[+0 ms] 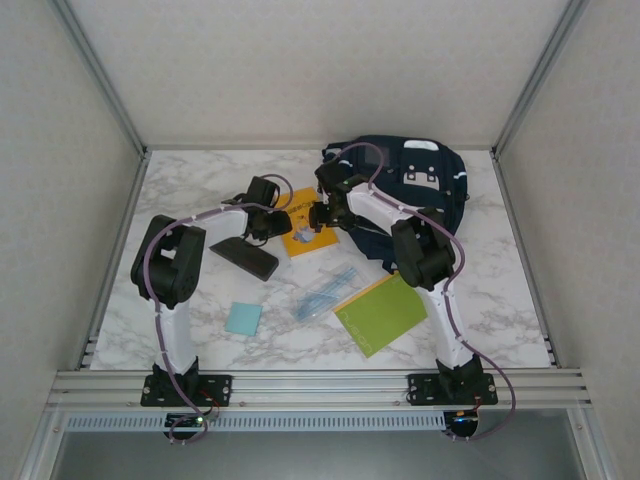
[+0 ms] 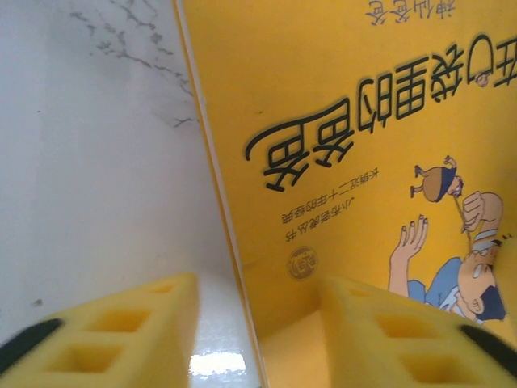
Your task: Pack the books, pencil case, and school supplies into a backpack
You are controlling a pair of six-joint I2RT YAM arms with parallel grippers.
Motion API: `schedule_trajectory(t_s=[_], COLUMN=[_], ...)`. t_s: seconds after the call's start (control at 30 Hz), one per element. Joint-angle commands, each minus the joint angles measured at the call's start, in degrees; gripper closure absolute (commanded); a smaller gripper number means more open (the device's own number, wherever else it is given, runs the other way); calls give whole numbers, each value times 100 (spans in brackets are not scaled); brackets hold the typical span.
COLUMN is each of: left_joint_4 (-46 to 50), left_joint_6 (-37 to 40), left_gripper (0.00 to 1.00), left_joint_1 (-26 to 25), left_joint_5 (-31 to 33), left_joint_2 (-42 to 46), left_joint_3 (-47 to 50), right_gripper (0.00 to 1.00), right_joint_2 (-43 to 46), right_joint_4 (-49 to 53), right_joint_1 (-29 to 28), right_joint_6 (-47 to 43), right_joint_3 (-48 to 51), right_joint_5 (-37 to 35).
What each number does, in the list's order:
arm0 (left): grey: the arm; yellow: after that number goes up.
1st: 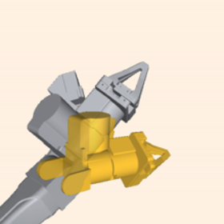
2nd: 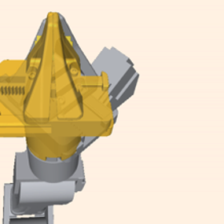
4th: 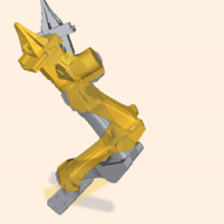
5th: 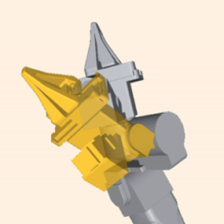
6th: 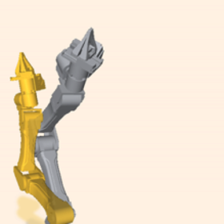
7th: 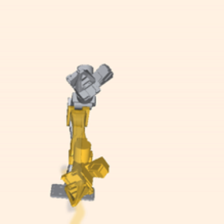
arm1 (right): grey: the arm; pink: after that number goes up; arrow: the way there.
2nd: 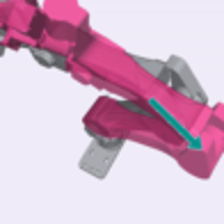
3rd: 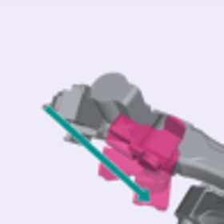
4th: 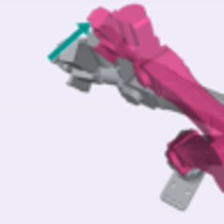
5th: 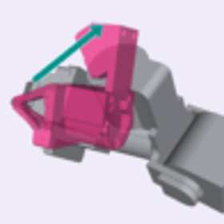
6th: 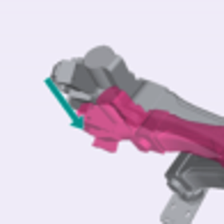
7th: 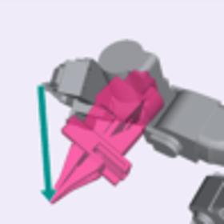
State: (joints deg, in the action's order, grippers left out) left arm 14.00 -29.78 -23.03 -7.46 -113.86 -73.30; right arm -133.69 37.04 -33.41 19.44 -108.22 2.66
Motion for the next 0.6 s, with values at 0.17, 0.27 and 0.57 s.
schedule_trajectory(t_s=[0.17,0.27,0.57], left_joint_4=[174,186,90], left_joint_6=[-8,-10,-107], left_gripper=[74,84,87], left_joint_1=[44,44,26], left_joint_5=[-179,-257,-380], left_joint_2=[-386,-493,-596], left_joint_3=[-123,-136,-101], right_gripper=[40,40,43], right_joint_2=[-307,30,851], right_joint_4=[136,-360,-1212], right_joint_1=[0,31,149], right_joint_6=[3,267,955], right_joint_3=[35,408,1003], right_joint_5=[763,1679,2904])
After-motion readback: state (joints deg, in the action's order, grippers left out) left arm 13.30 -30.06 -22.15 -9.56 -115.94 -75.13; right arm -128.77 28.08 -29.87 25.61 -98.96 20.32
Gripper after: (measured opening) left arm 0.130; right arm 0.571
